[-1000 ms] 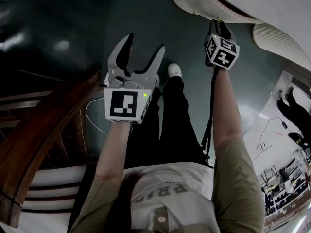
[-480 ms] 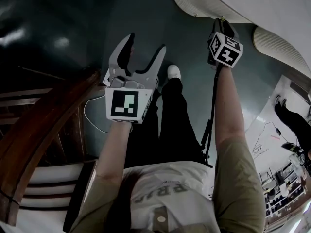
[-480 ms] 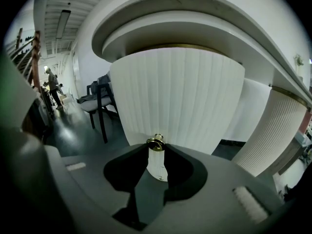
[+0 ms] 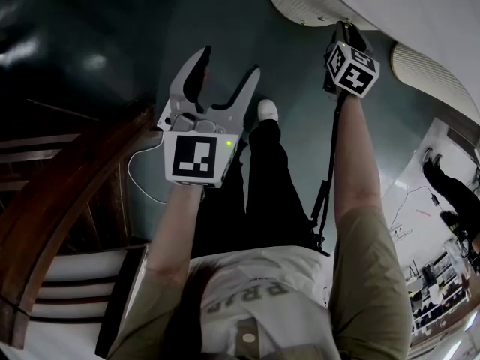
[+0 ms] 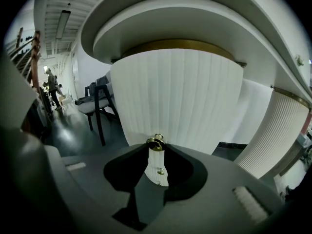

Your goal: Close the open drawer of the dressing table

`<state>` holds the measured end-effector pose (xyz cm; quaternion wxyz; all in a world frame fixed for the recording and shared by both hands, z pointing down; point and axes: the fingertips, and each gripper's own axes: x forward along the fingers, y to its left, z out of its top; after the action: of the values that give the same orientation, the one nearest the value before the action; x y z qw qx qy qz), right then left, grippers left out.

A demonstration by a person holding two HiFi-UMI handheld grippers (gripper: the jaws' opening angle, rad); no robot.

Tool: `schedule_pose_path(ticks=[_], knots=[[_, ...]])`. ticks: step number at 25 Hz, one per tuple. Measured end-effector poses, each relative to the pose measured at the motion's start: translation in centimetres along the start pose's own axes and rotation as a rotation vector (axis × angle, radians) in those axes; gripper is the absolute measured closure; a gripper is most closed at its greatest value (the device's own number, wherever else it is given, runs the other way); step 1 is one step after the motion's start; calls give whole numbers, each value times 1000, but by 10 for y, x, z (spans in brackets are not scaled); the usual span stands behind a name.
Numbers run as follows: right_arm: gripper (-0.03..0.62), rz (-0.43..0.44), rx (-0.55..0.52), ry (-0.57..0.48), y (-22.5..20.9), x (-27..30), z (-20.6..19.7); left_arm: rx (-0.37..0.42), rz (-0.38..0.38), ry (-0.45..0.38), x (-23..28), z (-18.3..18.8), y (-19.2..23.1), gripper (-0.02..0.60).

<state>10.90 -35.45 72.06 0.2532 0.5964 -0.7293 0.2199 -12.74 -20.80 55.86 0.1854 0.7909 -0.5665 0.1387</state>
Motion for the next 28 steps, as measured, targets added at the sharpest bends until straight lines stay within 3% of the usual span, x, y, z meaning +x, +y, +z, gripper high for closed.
schedule_pose_path(ticks=[13, 25, 27, 28], knots=[[488, 0, 22, -16, -5, 13, 10, -9, 2, -4, 17, 5, -2, 249], [489, 0, 50, 7, -8, 22, 9, 54, -39, -16, 38, 16, -11, 249], [592, -56, 77, 45, -19, 25, 0, 54, -40, -16, 40, 18, -12, 249], [592, -79, 92, 48, -24, 25, -3, 36, -34, -15, 40, 18, -12, 249]])
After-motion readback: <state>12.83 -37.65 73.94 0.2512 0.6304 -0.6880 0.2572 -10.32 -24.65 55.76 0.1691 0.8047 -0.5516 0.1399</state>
